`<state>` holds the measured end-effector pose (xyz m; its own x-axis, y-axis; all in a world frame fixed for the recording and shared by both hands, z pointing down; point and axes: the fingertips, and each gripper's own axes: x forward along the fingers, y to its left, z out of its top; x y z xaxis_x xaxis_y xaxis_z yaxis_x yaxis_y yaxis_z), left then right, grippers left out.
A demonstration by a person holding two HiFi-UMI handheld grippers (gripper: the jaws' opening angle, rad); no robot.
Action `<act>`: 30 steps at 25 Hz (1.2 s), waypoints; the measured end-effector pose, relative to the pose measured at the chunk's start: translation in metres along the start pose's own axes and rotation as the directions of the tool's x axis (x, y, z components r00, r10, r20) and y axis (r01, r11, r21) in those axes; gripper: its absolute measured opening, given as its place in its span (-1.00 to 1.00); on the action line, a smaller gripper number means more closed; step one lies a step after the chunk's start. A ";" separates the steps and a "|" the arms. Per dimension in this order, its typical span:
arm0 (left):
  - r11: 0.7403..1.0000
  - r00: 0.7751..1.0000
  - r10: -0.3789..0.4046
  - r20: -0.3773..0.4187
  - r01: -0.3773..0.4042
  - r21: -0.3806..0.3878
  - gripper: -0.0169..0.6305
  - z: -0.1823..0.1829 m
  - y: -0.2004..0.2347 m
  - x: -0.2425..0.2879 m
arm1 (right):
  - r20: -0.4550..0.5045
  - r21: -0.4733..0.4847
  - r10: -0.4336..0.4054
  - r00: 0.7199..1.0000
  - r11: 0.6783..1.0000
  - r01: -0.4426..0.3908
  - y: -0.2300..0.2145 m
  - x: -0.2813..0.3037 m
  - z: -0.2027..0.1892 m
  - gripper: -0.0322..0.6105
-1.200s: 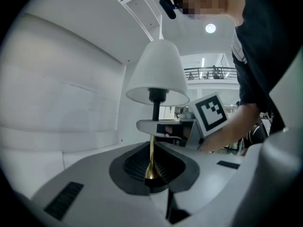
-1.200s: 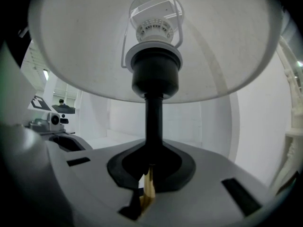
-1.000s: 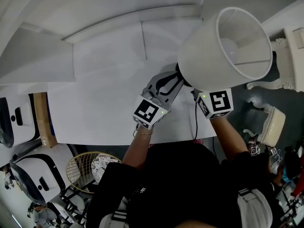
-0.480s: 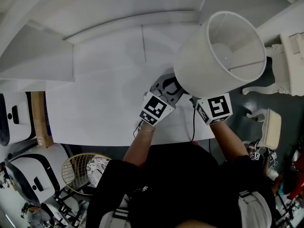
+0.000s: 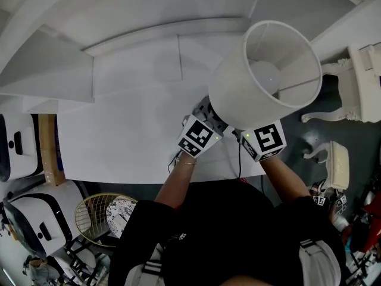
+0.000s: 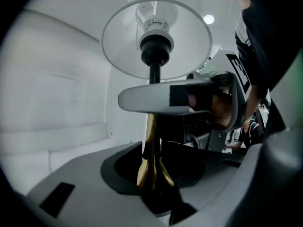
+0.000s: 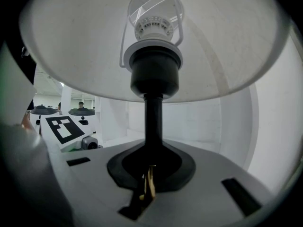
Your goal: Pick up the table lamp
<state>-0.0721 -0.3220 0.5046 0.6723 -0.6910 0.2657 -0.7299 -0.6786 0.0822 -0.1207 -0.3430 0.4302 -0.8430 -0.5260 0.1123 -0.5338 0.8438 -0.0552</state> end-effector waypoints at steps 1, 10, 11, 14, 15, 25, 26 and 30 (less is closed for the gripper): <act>1.000 1.000 0.000 0.002 0.000 -0.006 -0.59 0.000 0.000 0.001 | -0.002 -0.002 0.004 1.000 1.000 -0.004 0.001 0.000 0.000 -0.83; 1.000 1.000 -0.007 0.024 0.008 -0.028 -0.59 0.004 -0.003 0.001 | -0.016 -0.018 0.010 1.000 1.000 -0.010 0.004 -0.004 0.001 -0.83; 1.000 1.000 -0.005 0.025 0.006 -0.028 -0.59 0.005 -0.004 0.001 | -0.014 -0.017 0.007 1.000 1.000 -0.007 0.004 -0.004 0.001 -0.83; 1.000 1.000 0.003 0.024 -0.003 -0.022 -0.59 0.007 -0.005 0.002 | -0.017 -0.022 0.002 1.000 1.000 -0.002 0.002 -0.007 0.001 -0.83; 1.000 1.000 0.005 0.022 -0.004 -0.018 -0.59 0.008 -0.006 0.002 | -0.021 -0.025 -0.001 1.000 1.000 0.000 0.002 -0.008 0.000 -0.83; 1.000 1.000 -0.001 0.015 0.001 0.004 -0.59 0.016 -0.014 0.003 | -0.022 -0.048 0.001 1.000 0.999 -0.002 0.004 -0.017 0.006 -0.83; 1.000 1.000 -0.001 0.018 0.001 0.003 -0.59 0.017 -0.015 0.003 | -0.022 -0.049 0.000 1.000 0.999 -0.001 0.004 -0.017 0.007 -0.83; 1.000 1.000 -0.008 0.027 0.008 -0.006 -0.59 0.021 -0.017 0.002 | -0.041 -0.049 -0.009 0.999 0.999 0.007 0.004 -0.019 0.010 -0.83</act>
<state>-0.0551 -0.3171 0.4834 0.6814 -0.6920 0.2385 -0.7250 -0.6828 0.0904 -0.1069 -0.3308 0.4176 -0.8350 -0.5286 0.1529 -0.5357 0.8444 -0.0057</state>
